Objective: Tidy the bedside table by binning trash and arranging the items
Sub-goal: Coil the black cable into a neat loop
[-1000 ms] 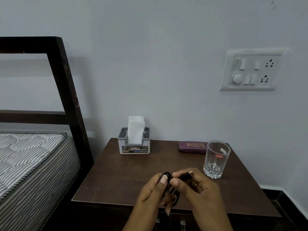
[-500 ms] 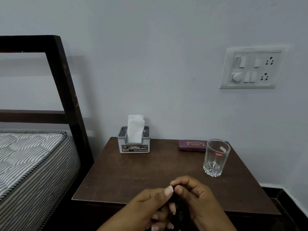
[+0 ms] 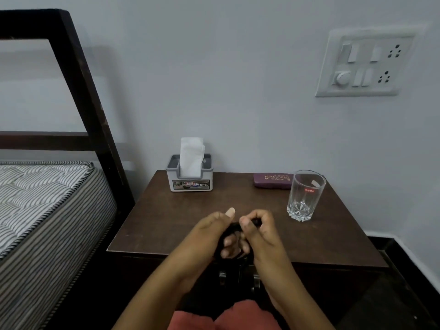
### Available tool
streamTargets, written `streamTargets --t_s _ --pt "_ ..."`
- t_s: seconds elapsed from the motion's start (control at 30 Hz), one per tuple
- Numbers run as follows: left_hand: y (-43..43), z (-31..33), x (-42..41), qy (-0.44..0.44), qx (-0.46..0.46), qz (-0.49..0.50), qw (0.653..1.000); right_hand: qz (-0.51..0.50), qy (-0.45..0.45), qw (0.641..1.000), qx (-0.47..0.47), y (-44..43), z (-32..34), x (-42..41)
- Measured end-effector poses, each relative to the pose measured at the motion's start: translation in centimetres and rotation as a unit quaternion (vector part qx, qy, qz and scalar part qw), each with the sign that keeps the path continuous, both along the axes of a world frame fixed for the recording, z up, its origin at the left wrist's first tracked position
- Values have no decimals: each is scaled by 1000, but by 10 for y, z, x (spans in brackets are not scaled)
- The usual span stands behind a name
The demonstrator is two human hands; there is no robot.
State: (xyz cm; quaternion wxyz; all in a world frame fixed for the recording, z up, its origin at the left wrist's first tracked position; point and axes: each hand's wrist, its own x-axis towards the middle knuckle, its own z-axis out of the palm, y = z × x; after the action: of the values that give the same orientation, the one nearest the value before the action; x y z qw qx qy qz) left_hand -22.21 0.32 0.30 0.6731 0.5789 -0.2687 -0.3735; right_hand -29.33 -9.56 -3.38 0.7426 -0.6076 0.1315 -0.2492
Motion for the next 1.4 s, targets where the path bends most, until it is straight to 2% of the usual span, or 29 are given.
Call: streamTargets --t_s 0.13,0.23,0.33,0.4,0.5,0.6,0.77,0.83,0.9,1.0,1.1,1.2,1.27,1.3,1.4 --pt "4 -7 -3 17 -74 21 997 -93 -48 994 24 -2 8 4" --pt "-1 -11 -7 12 -123 68 990 -115 -74 991 -3 -3 14 11" --pt "-17 -7 -3 -123 -112 85 983 -167 -85 981 -57 -8 20 24" --pt "-28 -5 1 -183 -108 120 970 -183 -78 979 -49 -13 21 36" --pt "-42 -3 14 -129 -105 182 969 -161 -84 981 61 -19 22 53" --pt "-52 -11 32 -81 -120 249 958 -150 -95 977 119 -25 20 63" --pt "-58 -25 46 -18 -143 298 944 -130 -142 968 161 -26 14 68" --pt "-58 -28 49 -27 -141 332 932 -138 -154 964 166 -26 9 68" --pt "-57 -35 54 -94 -117 379 913 -145 -147 971 120 -23 1 67" --pt "-55 -43 58 -188 -79 412 888 -197 -108 973 -52 -17 -13 66" --pt "-56 -47 55 -248 -55 415 874 -279 -68 918 -273 -19 -26 68" --pt "-58 -48 51 -297 -44 416 858 -311 -60 886 -340 -21 -29 69" --pt "-58 -47 49 -309 -42 391 866 -312 -56 895 -314 -23 -29 70" --pt "-59 -47 47 -308 -42 373 874 -309 -53 910 -271 -24 -29 69" --pt "-61 -51 42 -289 -42 313 904 -266 -61 961 -50 -33 -26 66"
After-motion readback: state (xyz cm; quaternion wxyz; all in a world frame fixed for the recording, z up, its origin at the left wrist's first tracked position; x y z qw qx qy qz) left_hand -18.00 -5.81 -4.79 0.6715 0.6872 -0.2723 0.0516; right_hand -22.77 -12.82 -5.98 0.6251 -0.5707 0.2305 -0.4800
